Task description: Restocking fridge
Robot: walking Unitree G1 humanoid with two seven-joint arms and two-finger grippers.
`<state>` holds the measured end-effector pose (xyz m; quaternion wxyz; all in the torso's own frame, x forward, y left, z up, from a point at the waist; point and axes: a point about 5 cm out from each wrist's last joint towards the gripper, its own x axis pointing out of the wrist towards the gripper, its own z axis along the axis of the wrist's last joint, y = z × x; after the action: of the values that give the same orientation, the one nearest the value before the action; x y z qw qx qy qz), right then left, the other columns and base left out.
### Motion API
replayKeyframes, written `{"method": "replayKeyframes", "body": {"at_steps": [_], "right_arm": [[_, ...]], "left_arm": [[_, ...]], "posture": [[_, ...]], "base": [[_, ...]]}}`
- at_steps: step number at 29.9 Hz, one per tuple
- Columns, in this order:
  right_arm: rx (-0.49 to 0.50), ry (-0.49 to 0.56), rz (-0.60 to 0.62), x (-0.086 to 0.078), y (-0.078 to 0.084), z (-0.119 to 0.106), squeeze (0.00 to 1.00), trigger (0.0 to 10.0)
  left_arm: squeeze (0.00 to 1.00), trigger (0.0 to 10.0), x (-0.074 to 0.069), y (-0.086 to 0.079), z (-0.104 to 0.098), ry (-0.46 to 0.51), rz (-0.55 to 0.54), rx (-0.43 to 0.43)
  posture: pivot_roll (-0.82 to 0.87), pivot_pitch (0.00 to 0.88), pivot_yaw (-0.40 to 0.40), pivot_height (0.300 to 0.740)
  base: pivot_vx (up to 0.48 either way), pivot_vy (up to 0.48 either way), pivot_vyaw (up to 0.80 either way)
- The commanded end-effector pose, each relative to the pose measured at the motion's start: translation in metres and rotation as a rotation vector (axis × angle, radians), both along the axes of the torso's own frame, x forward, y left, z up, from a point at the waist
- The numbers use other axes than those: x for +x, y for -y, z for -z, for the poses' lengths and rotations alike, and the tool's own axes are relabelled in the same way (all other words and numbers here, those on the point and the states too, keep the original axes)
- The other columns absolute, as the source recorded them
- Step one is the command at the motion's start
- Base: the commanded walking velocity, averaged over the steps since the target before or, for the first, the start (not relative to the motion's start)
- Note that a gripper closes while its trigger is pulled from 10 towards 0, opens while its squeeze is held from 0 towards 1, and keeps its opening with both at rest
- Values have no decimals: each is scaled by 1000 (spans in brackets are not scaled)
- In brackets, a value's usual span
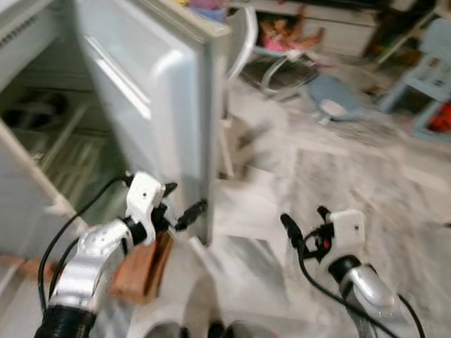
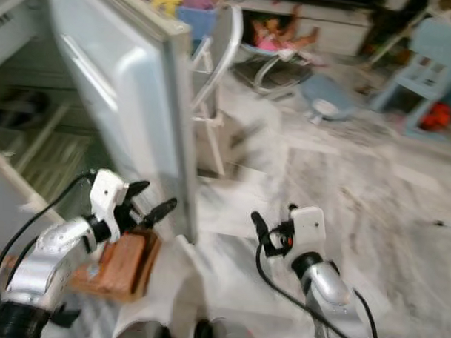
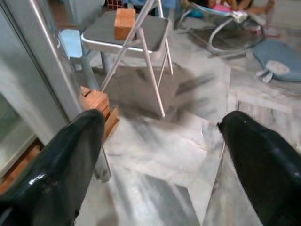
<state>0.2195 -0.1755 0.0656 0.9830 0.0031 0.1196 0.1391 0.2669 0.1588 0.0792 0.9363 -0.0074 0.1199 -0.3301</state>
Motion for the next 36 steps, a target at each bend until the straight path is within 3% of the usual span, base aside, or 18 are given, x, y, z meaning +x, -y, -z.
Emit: {"method": "replayKeyframes", "body": {"at_steps": [1,4,9,18,24,27,31,36], "right_arm": [[-17,16,10,3,4,-3,0,10000],[-19,20,12,3,4,-3,0,10000],[-20,27,17,4,4,-3,0,10000],[-21,33,19,3,2,-2,0,10000],[-22,35,19,3,2,-2,0,10000],[-23,34,17,3,1,-1,0,10000],[-25,36,18,3,1,-1,0,10000],[-29,36,23,3,1,-1,0,10000]], "left_arm": [[0,10000,0,2,1,9,-7,18],[0,10000,3,-1,2,15,-33,41],[0,10000,15,-11,6,42,-185,131],[0,10000,26,-22,4,77,-293,193],[0,10000,30,-6,1,98,-226,131],[0,10000,25,20,0,104,-86,69],[0,10000,19,39,-1,104,18,17],[0,10000,23,32,4,101,-49,51]], "posture": [[54,42,-9,740],[53,43,-8,740],[53,43,-6,740],[53,43,-2,740],[53,43,-2,740],[52,44,-2,740],[46,45,0,740],[44,48,0,740]], "base": [[311,-360,0],[468,0,0],[379,0,0],[0,385,0],[0,0,0],[0,0,0],[0,0,0],[0,0,0]]}}
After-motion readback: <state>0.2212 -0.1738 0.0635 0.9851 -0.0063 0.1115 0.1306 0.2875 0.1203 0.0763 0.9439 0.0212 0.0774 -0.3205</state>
